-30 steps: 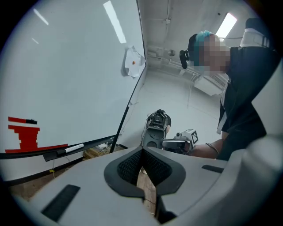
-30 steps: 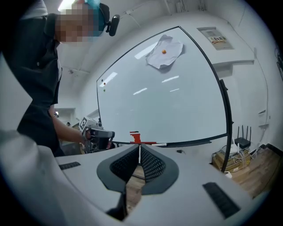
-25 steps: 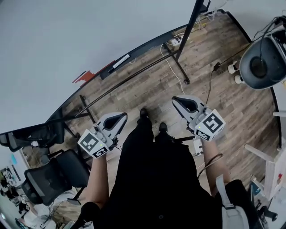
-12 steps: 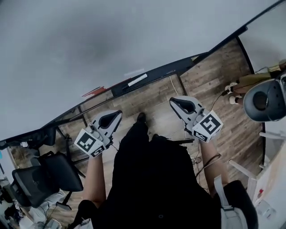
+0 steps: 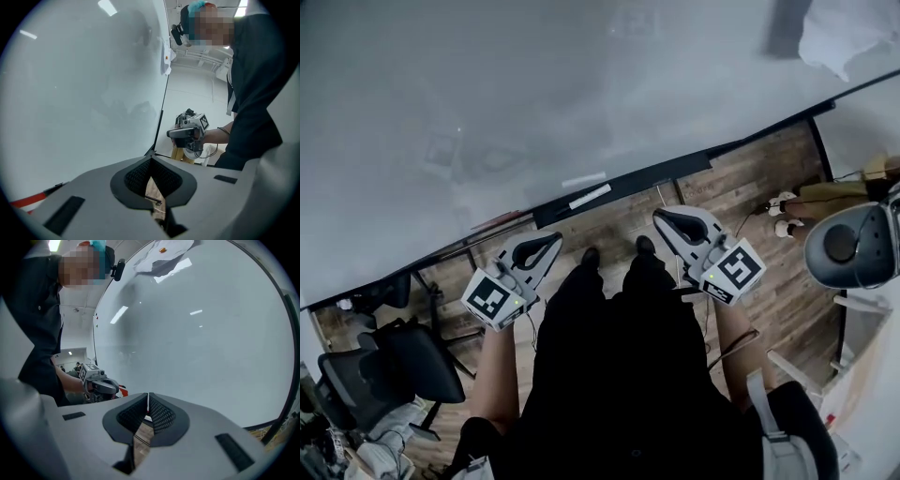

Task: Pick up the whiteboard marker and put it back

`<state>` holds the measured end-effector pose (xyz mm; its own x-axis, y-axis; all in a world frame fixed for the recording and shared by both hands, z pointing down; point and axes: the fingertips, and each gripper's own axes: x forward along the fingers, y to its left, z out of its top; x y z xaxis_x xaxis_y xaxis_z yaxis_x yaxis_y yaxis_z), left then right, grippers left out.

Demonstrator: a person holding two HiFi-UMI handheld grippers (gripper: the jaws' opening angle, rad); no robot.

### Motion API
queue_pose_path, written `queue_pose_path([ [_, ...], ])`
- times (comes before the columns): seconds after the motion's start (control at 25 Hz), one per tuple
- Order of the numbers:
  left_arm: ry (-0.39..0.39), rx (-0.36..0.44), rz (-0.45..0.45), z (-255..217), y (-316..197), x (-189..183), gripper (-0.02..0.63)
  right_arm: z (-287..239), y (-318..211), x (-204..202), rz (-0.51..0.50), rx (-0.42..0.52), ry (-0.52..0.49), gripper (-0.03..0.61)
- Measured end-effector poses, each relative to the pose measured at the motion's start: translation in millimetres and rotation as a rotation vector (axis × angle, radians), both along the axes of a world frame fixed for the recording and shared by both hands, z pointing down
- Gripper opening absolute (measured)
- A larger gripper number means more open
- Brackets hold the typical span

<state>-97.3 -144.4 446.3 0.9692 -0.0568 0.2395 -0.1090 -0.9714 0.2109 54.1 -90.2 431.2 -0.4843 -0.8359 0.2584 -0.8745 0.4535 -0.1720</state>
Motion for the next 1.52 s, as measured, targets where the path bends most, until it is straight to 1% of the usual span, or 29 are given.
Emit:
queue_pose_path([
  [0.12, -0.024, -0.013, -0.044, 0.7, -4.1, 22.7, 0.012, 5.1, -9.5, 25.5, -0.051, -0.004, -0.036, 0.025],
  [0.2, -0.042, -0.023, -0.068, 1.8, -4.4, 32.9, 0.012, 2.6, -18.1, 37.7, -0.093, 0.006, -0.029, 0.025],
  [0.32, -0.099, -0.020, -0.109, 9.7, -7.4, 41.9, 0.012, -0.5, -31.8, 58.8, -0.145, 0.018, -0.037, 0.025],
  [0.36, -0.105, -0.014, -0.134, 9.0, -11.3, 45.6, 0.012, 0.0, -35.5, 66.4, -0.162, 0.017, -0.041, 0.025],
  [0.44, -0.093, 0.003, -0.187, 2.5, -20.4, 53.3, 0.012, 1.8, -40.5, 78.5, -0.195, 0.010, -0.041, 0.025],
  [0.52, -0.077, 0.028, -0.217, -3.6, -25.3, 58.6, 0.012, 2.4, -42.3, 82.4, -0.224, 0.005, -0.043, 0.025],
  [0.6, -0.084, 0.044, -0.223, -5.5, -23.4, 61.3, 0.012, 2.7, -41.1, 79.3, -0.253, 0.001, -0.048, 0.025],
  [0.72, -0.124, 0.066, -0.215, -4.9, -19.6, 63.7, 0.012, 4.5, -41.7, 72.6, -0.296, -0.002, -0.047, 0.025],
  [0.84, -0.171, 0.106, -0.211, -1.8, -20.8, 61.4, 0.012, 6.8, -43.0, 66.6, -0.328, -0.004, -0.045, 0.025],
  [0.92, -0.219, 0.142, -0.212, 2.7, -20.0, 58.1, 0.012, 8.7, -40.1, 66.9, -0.334, -0.008, -0.048, 0.025],
  [1.08, -0.391, 0.240, -0.188, 19.2, -22.6, 54.9, 0.012, 11.6, -39.7, 73.0, -0.321, -0.003, -0.059, 0.025],
  [1.16, -0.457, 0.281, -0.158, 23.6, -24.3, 55.7, 0.012, 11.4, -41.6, 72.1, -0.314, -0.005, -0.061, 0.025],
  [1.32, -0.557, 0.327, -0.114, 34.3, -28.0, 59.3, 0.012, 9.3, -42.8, 68.6, -0.313, 0.004, -0.058, 0.025],
  [1.52, -0.666, 0.374, -0.092, 49.5, -35.4, 64.9, 0.012, 13.3, -39.7, 72.4, -0.302, -0.001, -0.057, 0.025],
])
